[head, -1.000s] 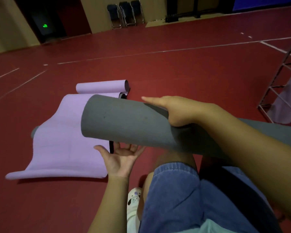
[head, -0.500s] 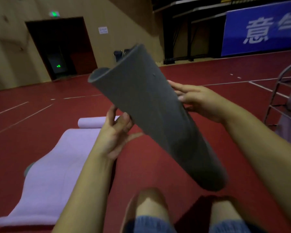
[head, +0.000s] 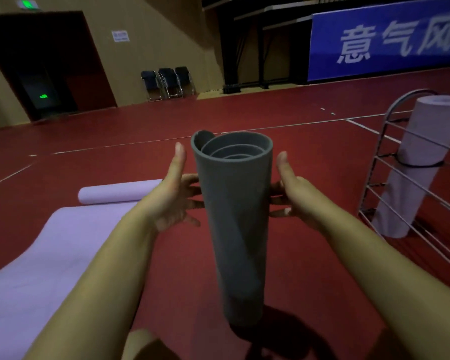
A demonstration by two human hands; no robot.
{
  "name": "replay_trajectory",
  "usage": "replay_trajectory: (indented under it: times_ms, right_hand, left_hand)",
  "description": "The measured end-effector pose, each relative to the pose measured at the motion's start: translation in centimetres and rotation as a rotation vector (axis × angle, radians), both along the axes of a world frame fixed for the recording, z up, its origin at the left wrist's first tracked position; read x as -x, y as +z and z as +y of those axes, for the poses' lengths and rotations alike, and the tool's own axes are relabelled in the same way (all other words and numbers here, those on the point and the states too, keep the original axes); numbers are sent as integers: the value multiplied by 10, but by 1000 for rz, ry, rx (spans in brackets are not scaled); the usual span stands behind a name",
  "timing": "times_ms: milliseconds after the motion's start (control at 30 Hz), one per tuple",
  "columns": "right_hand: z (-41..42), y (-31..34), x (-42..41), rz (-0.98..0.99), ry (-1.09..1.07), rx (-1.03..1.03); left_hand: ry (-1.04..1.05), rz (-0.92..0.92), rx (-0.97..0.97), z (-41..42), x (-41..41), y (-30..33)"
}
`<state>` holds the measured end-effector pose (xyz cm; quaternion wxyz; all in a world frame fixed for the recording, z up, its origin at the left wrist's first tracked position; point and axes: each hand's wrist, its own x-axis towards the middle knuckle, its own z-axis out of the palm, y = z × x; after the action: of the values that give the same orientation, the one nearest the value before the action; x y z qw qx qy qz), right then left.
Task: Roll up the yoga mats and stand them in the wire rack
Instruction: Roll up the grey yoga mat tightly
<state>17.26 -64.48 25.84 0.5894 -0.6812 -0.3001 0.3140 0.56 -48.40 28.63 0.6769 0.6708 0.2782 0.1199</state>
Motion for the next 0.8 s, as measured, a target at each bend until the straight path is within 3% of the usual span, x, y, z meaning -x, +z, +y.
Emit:
replay_trajectory:
  times_ms: [133,300,467,600,667,800]
  right_hand:
    - [8,35,-17,57,-4,-115]
    - [26,59,-39,-55,-47,-171]
    - [38,5,-50,-162,-144,-107]
    - [41,-26,-52,-204,-148,-139]
    - [43,-19,-52,-235,-133,-97]
    - [46,5,-49,-304,-117,33]
  left_hand:
    - [-35,210,-110,4,-31,29]
    - [24,165,-49,8,-66,34]
    - [-63,302,88,15,-77,-15]
    - [17,255,146,19,-85,-45]
    - [48,265,88,20,-84,-38]
    - [113,352,-296,24,-75,-4]
